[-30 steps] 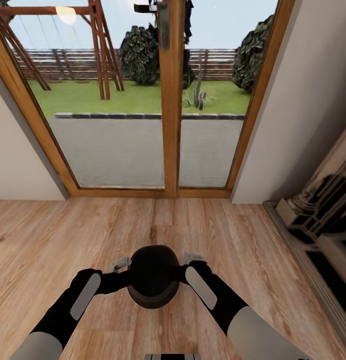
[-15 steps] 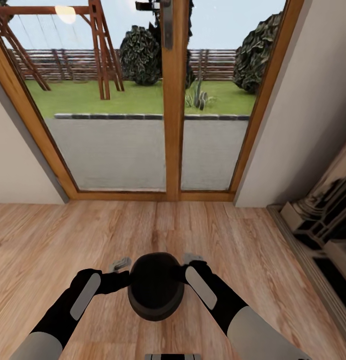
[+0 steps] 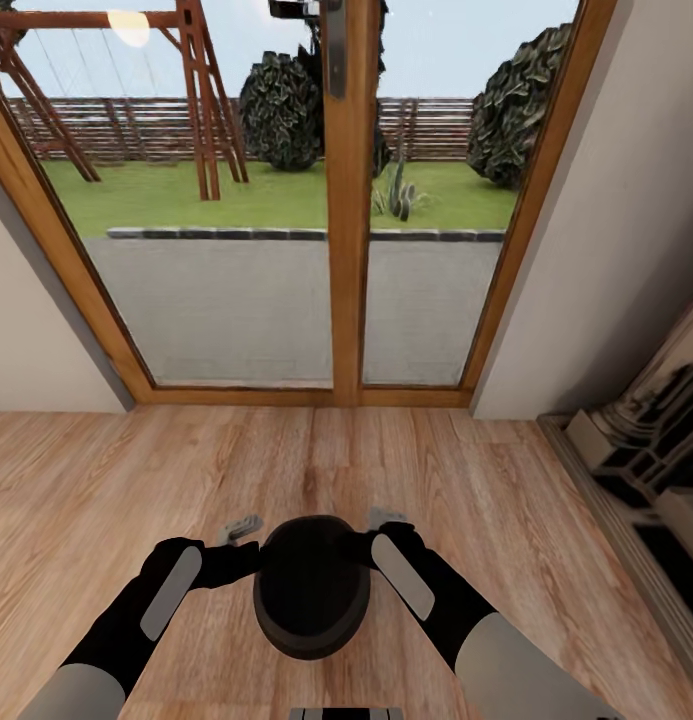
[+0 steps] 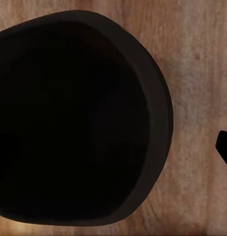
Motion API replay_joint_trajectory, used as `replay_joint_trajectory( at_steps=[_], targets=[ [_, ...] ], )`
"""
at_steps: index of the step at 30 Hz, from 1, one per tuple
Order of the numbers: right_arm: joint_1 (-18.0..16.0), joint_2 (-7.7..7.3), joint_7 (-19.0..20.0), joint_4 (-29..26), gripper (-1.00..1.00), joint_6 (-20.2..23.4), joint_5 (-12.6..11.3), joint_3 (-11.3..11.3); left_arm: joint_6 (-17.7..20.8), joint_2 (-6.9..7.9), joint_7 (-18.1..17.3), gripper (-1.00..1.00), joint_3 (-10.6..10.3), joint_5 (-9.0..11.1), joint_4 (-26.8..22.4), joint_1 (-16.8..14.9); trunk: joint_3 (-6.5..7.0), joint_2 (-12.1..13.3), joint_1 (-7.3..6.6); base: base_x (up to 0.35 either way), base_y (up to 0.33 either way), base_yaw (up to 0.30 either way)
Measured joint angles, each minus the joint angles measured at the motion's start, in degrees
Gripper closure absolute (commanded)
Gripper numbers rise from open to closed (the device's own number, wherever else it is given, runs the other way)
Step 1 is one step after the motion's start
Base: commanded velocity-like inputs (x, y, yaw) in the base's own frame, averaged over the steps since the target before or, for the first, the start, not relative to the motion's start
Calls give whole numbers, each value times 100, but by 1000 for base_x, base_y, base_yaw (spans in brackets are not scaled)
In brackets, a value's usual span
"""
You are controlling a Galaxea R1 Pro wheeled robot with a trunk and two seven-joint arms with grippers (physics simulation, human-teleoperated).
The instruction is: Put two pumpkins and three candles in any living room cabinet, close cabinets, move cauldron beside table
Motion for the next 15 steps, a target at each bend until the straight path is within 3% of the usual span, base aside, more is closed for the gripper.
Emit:
replay_joint_trajectory(
  at_steps=[15],
  targets=[
    [-98,-11,38,219,-100,8,117,7,-131,-2,2,-100,0,-1,-3,0,0,0,0,0,0,0]
  ],
)
